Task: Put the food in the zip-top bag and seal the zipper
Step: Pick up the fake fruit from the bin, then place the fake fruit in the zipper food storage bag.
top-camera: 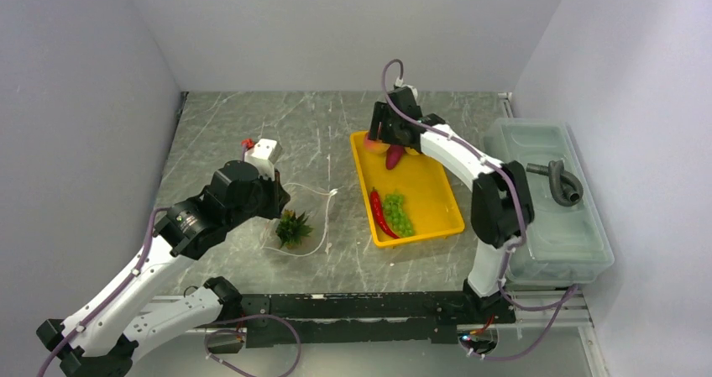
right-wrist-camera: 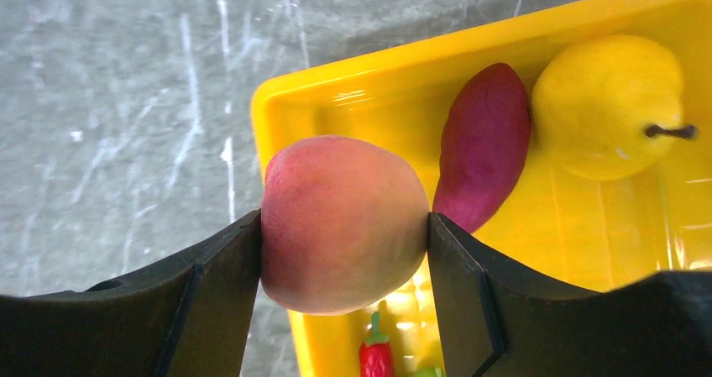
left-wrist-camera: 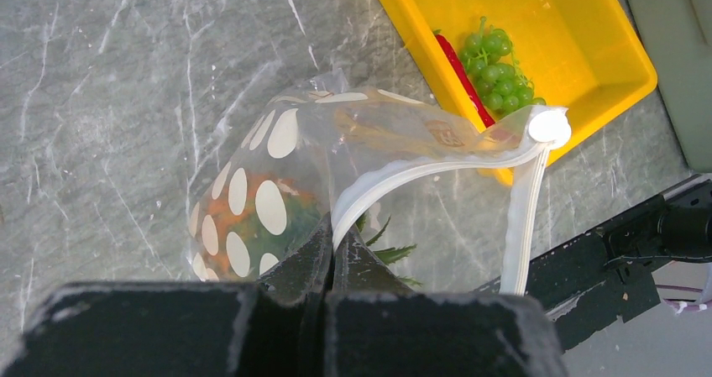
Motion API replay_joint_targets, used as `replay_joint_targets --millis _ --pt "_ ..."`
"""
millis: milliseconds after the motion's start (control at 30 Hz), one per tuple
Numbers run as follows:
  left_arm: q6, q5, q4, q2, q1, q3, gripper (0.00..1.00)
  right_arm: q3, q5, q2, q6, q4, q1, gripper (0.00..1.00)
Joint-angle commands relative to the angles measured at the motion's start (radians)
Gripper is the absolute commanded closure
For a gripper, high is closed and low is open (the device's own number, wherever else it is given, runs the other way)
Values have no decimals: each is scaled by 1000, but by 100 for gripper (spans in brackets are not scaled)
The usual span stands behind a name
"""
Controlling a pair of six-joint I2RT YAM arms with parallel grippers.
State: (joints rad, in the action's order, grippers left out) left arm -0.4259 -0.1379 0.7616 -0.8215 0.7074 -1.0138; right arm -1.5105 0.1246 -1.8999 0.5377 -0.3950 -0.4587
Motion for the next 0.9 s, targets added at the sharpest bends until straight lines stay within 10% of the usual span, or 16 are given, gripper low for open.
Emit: replay_joint_targets --millis 0,867 --pt "10 -17 -28 14 -8 2 100 72 -45 194 -13 47 1 69" --pt "7 -21 -22 -2 -21 -1 100 302 59 780 -115 86 -515 73"
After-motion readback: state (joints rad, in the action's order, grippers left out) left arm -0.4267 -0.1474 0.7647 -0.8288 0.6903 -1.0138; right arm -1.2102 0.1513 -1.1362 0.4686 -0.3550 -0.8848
